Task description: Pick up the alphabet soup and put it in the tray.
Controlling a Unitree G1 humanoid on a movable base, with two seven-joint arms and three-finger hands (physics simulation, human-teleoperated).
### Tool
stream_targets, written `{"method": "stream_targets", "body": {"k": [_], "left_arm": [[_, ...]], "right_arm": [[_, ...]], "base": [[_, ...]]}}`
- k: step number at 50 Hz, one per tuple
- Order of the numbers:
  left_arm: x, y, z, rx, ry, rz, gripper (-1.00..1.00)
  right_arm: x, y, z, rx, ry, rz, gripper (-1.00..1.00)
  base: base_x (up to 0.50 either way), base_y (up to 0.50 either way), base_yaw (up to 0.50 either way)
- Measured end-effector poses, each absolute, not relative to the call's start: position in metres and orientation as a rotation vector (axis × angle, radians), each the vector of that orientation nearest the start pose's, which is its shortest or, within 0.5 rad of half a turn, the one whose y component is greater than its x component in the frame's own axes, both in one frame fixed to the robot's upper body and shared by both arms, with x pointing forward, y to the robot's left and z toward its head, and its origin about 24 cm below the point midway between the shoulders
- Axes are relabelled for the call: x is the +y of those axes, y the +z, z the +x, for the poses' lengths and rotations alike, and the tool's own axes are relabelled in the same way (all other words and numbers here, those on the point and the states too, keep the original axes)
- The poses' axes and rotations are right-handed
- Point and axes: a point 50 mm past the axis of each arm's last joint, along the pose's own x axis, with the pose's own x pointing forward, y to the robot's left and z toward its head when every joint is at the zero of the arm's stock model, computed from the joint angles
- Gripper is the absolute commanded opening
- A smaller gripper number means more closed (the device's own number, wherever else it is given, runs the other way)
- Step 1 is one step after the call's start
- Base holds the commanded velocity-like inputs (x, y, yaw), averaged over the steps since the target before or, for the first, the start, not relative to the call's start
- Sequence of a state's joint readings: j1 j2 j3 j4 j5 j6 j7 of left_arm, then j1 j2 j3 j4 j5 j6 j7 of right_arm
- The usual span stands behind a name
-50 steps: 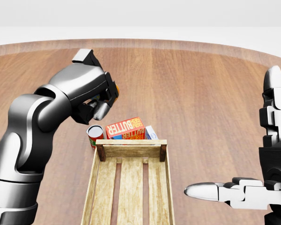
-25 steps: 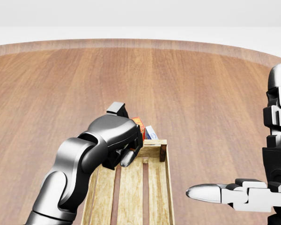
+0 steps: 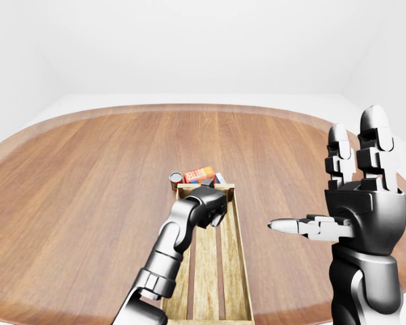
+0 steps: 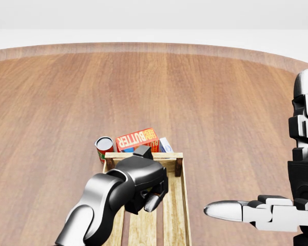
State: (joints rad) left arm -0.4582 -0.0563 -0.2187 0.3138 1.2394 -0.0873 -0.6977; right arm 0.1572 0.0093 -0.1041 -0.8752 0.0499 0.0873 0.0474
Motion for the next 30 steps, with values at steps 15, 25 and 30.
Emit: {"method": "stream_targets", "body": {"k": [15, 25, 30], "left_arm": [[0.036, 0.026, 0.314, 0.149, -0.885, 1.448, -0.99], [0.036, 0.007, 0.318, 0.173, -0.872, 1.492, -0.99], [0.034, 0.002, 0.319, 0.169, -0.867, 1.496, -1.0]], "right_arm": [[-0.172, 0.194, 0.173, -0.649, -0.076, -0.024, 0.98], [-0.173, 0.196, 0.172, -0.658, -0.077, -0.025, 0.98], [-0.173, 0.196, 0.172, -0.661, -0.077, -0.025, 0.98]], "base": [[0.0, 0.0, 0.0], [0.0, 0.0, 0.0], [0.0, 0.0, 0.0]]}}
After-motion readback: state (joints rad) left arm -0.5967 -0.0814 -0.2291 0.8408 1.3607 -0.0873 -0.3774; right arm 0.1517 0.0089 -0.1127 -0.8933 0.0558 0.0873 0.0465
